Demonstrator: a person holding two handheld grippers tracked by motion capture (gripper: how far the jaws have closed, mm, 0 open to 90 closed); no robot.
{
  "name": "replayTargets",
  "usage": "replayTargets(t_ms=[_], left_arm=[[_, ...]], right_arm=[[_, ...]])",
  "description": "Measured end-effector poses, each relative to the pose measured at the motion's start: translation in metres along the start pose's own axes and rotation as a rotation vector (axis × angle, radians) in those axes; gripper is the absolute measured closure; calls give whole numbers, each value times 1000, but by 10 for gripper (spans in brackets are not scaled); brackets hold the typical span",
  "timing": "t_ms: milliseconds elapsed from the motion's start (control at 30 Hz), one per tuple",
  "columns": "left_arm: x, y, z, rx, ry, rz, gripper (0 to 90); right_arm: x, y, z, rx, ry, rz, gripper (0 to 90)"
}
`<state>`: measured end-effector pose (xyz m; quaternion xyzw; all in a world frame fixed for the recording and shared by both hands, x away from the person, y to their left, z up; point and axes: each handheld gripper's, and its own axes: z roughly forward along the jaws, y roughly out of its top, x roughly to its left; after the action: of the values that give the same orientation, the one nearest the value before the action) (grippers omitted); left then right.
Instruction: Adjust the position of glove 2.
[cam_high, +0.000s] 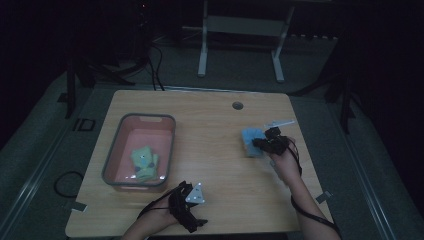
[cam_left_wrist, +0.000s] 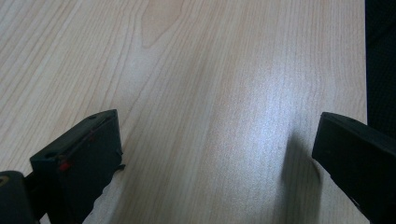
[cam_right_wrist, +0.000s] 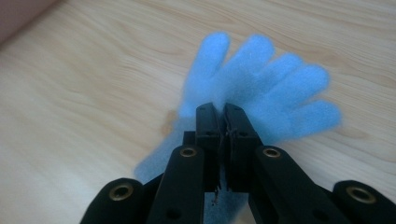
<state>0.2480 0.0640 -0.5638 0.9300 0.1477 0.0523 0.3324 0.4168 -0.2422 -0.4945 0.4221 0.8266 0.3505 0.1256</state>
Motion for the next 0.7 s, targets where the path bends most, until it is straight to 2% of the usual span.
replayTargets(t_ms=[200, 300, 400, 433, 633, 700], left_arm=[[0, -1, -1, -1, 0, -2, 19], [1, 0, -1, -1, 2, 4, 19], [0, -1, -1, -4, 1, 3, 19], [0, -1, 0, -7, 3, 1, 19], [0, -1, 0, -3, 8, 9, 19], [0, -1, 0, -1, 9, 12, 19]], right_arm=[[32, 4, -16, -29, 10, -30, 859], [47, 8, -29, -68, 23, -38, 859], [62, 10, -37, -83, 21, -53, 859], [66, 9, -38, -87, 14, -54, 859], [83, 0, -41, -109, 67, -37, 859], [88, -5, -38, -106, 65, -27, 859]])
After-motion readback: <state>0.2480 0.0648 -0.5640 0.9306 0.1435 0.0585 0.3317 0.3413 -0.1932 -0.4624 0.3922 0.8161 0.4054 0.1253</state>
